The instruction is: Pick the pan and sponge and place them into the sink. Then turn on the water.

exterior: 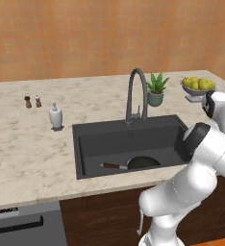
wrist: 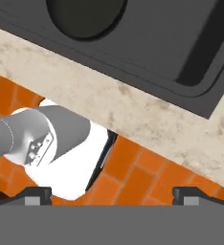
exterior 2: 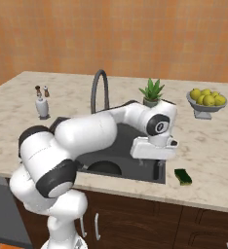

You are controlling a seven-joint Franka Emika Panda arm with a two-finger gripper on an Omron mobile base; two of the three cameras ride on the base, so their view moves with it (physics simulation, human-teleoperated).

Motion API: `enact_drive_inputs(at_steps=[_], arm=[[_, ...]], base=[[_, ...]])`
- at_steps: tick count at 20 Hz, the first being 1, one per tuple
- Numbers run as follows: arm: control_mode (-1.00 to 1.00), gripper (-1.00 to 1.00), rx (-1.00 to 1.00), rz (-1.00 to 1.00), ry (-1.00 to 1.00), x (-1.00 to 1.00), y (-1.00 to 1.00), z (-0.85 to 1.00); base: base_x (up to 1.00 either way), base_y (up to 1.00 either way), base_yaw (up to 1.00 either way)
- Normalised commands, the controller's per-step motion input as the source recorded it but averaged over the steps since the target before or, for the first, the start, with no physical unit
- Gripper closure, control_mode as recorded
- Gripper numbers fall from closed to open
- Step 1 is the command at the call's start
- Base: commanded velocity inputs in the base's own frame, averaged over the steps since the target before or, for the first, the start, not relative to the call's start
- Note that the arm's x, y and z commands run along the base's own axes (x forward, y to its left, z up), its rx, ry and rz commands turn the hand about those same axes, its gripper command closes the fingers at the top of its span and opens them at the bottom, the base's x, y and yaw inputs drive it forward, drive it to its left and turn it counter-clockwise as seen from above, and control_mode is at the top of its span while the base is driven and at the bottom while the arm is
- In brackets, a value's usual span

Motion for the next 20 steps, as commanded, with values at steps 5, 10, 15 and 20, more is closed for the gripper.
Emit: enact_drive_inputs(at_steps=[5, 10, 15, 20], arm=[[-1.0, -1.0, 0.03, 0.34, 0.09, 0.35, -1.0, -0.36], [-1.0, -1.0, 0.03, 0.22, 0.02, 0.48, -0.36, -0.35], [-1.0, -1.0, 0.03, 0.01, 0.0, 0.51, -0.01, -0.29], [-1.0, -1.0, -0.02, -0.14, 0.0, 0.43, 0.0, -0.4]], base=[[0.0, 0.0, 0.0], [0.0, 0.0, 0.0], [0.0, 0.0, 0.0], [0.0, 0.0, 0.0]])
